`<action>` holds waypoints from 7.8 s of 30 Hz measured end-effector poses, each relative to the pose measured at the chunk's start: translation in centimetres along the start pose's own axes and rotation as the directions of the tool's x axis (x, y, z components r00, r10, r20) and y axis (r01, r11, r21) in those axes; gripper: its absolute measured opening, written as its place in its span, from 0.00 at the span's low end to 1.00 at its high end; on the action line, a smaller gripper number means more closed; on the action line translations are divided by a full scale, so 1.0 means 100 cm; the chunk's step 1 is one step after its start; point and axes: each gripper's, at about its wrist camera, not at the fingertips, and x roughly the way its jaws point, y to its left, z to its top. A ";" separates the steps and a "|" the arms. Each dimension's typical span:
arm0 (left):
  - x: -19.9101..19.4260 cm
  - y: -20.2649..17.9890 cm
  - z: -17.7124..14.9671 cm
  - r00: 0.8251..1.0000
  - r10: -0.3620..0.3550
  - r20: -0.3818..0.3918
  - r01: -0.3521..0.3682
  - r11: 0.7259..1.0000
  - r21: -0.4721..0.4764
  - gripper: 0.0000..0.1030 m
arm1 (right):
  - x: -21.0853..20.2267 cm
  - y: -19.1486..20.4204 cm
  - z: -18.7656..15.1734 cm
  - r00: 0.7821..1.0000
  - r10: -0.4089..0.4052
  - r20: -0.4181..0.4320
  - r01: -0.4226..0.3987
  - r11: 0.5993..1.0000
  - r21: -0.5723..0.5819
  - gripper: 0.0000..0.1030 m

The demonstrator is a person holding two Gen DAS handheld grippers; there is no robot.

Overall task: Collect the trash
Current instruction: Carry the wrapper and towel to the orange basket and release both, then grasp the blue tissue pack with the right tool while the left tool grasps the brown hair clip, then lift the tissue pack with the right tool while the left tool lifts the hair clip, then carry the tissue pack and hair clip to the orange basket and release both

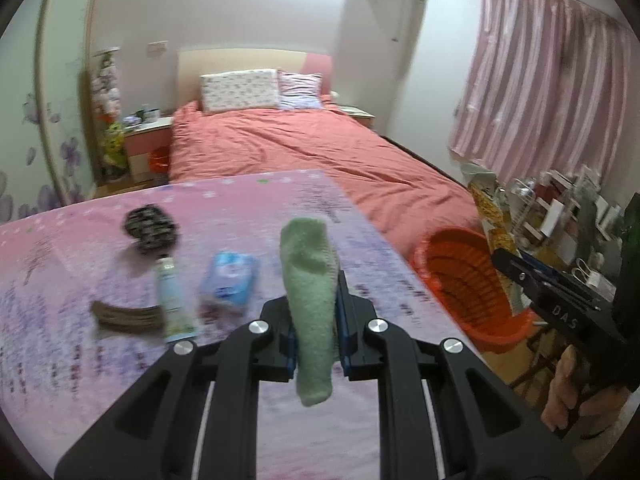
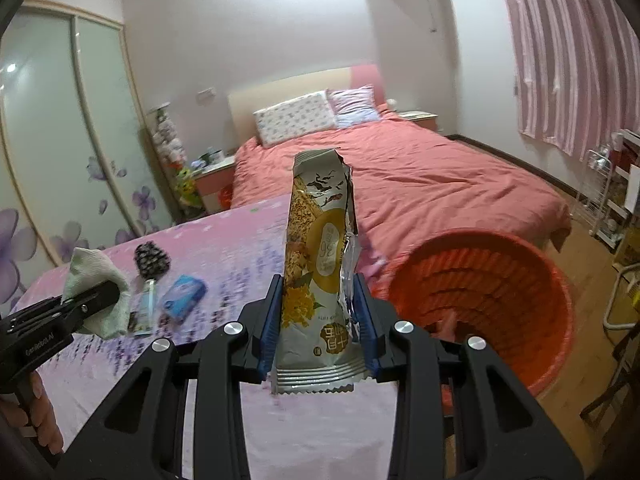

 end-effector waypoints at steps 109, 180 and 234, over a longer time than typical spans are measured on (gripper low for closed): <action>0.072 0.221 -0.044 0.904 0.360 -0.232 -0.411 0.881 -0.234 0.40 | 0.151 0.148 -0.048 0.935 0.069 -0.347 -0.138 0.974 -0.178 0.57; 0.053 0.203 -0.067 0.929 0.292 -0.228 -0.333 0.927 -0.172 0.60 | 0.134 0.103 -0.058 0.940 -0.062 -0.335 -0.008 0.979 -0.203 0.61; -0.009 -0.022 0.010 0.998 0.001 0.070 -0.005 0.999 0.045 0.32 | -0.007 -0.009 0.003 0.998 -0.069 0.007 0.069 0.997 -0.042 0.47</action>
